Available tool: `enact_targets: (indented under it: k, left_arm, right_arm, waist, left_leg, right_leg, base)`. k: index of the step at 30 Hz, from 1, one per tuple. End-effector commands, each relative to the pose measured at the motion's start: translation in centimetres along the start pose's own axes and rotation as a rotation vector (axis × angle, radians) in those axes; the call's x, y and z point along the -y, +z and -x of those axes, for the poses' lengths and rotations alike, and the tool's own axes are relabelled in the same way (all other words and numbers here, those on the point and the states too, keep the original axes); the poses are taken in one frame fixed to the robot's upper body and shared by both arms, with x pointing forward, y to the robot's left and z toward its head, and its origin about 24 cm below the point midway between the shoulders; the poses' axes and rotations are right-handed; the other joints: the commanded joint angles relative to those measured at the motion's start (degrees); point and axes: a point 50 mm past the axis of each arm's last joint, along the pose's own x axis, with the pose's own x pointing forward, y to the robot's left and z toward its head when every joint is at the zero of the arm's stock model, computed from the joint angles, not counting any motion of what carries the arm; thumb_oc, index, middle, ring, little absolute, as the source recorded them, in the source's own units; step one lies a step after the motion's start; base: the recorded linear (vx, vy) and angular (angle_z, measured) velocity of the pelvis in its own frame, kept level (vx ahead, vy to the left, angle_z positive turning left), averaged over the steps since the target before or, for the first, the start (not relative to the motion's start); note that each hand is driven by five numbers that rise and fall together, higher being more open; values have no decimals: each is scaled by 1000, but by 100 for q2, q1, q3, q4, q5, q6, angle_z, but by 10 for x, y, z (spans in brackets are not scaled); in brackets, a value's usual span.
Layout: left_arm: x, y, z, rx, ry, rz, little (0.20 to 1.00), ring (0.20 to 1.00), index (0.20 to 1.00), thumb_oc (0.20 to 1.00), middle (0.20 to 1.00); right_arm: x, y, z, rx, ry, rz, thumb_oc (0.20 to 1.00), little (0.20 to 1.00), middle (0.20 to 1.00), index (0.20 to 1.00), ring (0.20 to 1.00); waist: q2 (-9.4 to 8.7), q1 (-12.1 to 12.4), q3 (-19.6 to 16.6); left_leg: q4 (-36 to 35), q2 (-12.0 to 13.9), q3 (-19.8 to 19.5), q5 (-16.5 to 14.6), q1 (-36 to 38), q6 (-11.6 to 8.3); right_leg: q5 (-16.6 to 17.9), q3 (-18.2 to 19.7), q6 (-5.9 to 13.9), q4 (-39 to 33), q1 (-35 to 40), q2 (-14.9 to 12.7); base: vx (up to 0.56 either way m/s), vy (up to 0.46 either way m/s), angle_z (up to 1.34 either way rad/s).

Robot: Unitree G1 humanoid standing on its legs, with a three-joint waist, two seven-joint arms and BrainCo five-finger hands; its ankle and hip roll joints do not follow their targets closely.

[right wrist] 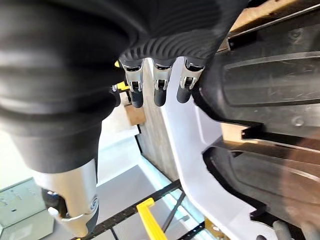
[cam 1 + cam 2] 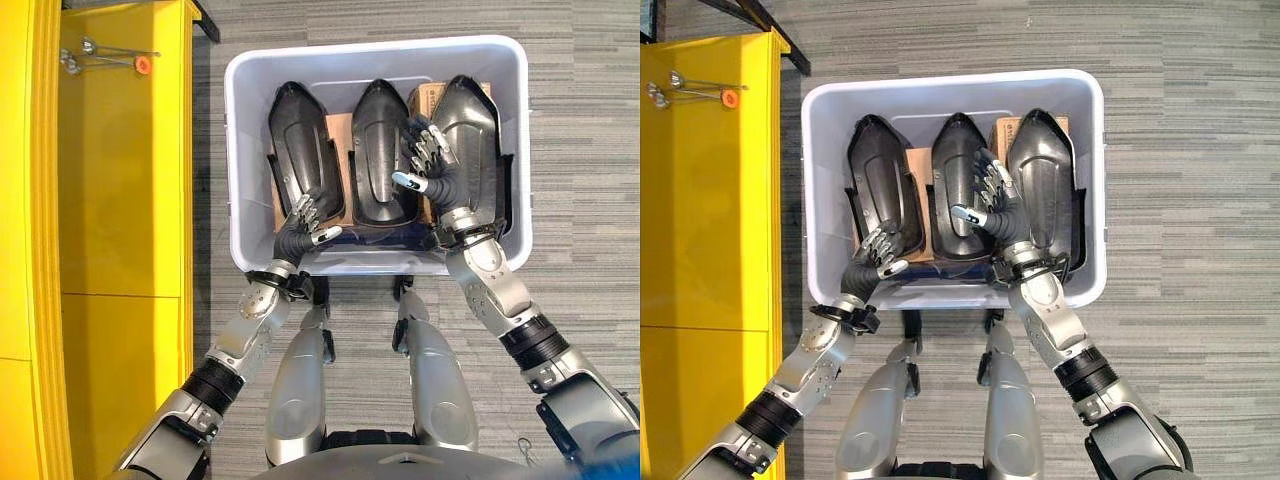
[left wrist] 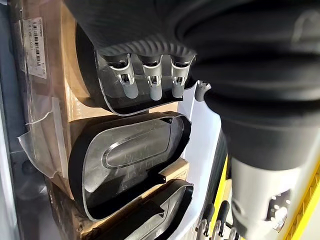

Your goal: Move parts from the plastic box to the shelf.

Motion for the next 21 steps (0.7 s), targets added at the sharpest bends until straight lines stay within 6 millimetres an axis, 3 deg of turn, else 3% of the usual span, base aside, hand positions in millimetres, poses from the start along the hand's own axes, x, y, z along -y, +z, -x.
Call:
enact_targets:
  k: [1,11,21]
  left_arm:
    - [-3,5,13,58,19,-9,1000,1000,1000,1000,1000]
    - [-3,5,14,61,25,-9,1000,1000,1000,1000,1000]
    - [-1,4,13,60,22,-7,1000,1000,1000,1000,1000]
  right_arm:
    - [-5,15,7,122,-14,-36,1000,1000,1000,1000,1000]
    - [21,27,11,188,-161,29,1000,1000,1000,1000,1000]
    - [44,19,10,157,-314,89,1000,1000,1000,1000,1000]
  waist:
    - [-234,25,-463]
    - [-238,-24,-455]
    - [-186,-8,-462]
  left_leg:
    - [409,426,-211,125,-547,-298]
    - [425,457,-211,111,-560,-298]
    - [416,455,-213,112,-583,-300]
  right_leg:
    - [-670,333,776,911,-166,-707]
    - [-697,372,776,959,-218,-687]
    - [-719,371,774,983,-252,-681]
  base:
    - [0,0,0]
    - [0,0,0]
    - [0,0,0]
